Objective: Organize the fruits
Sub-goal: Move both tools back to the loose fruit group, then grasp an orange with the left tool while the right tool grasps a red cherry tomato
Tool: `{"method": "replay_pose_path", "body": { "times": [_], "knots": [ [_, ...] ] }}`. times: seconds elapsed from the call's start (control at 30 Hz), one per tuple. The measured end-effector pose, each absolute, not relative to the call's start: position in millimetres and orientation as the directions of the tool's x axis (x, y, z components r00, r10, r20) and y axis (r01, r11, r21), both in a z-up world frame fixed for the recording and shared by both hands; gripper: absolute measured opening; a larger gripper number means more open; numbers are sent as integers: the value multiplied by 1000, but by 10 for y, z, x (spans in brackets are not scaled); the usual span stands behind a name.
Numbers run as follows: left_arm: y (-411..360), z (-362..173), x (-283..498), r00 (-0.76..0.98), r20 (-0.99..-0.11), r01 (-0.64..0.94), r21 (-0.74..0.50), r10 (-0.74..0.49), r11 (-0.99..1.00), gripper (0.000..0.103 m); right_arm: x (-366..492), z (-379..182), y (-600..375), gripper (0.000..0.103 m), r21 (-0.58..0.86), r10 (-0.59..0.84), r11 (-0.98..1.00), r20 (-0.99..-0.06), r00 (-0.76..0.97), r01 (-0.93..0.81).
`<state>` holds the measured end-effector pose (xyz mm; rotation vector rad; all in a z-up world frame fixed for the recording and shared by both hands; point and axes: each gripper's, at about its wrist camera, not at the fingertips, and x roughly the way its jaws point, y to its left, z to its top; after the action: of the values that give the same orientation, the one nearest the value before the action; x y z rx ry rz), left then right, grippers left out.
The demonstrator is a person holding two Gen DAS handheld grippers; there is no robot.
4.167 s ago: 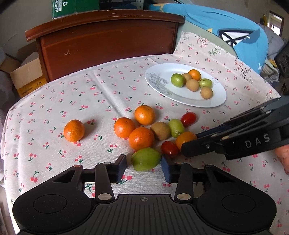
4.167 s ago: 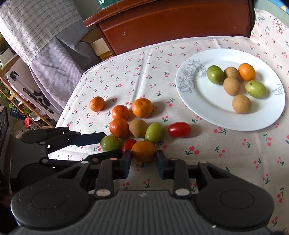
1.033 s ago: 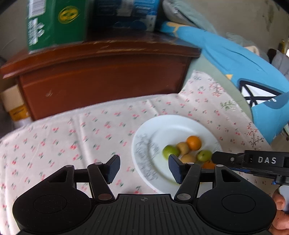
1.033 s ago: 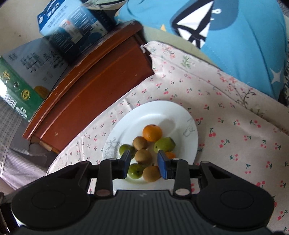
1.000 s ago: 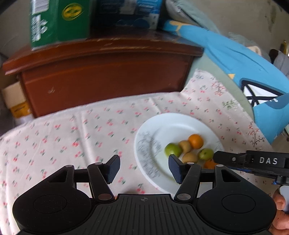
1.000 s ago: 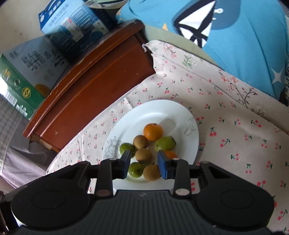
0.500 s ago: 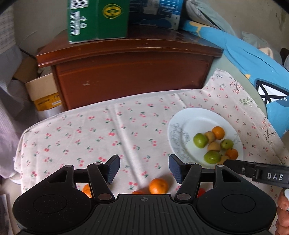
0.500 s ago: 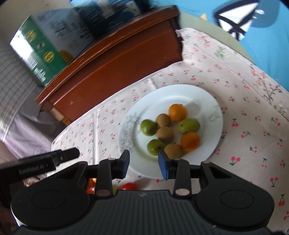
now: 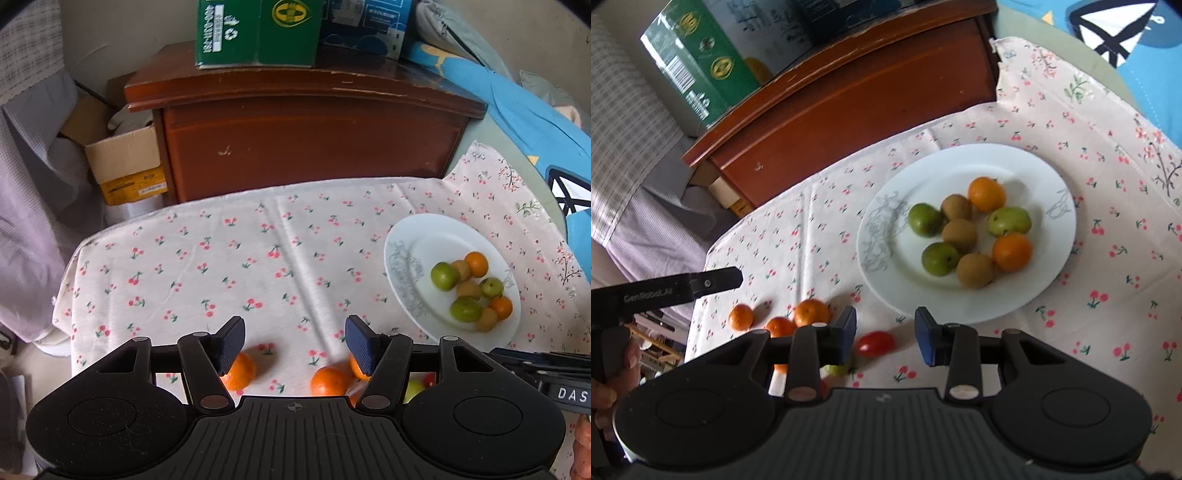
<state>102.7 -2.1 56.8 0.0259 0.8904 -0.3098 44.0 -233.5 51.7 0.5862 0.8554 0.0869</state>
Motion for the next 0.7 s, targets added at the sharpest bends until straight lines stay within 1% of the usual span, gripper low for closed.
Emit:
{"method": "replay_pose_path", "body": {
  "times": [0.3, 0.5, 0.7],
  "knots": [
    [85, 497, 934, 588, -776, 273, -77, -229, 959, 60, 352, 528, -2097, 37, 509, 342, 857, -683, 645, 86],
    [162, 449, 846, 600, -773, 286, -33, -206, 958, 60, 292, 548, -1943, 37, 496, 358, 868, -676, 643, 38],
    [300, 378, 856, 602, -769, 272, -54, -214, 961, 60, 228, 517, -1726, 37, 478, 374, 878, -685, 625, -2]
  ]
}}
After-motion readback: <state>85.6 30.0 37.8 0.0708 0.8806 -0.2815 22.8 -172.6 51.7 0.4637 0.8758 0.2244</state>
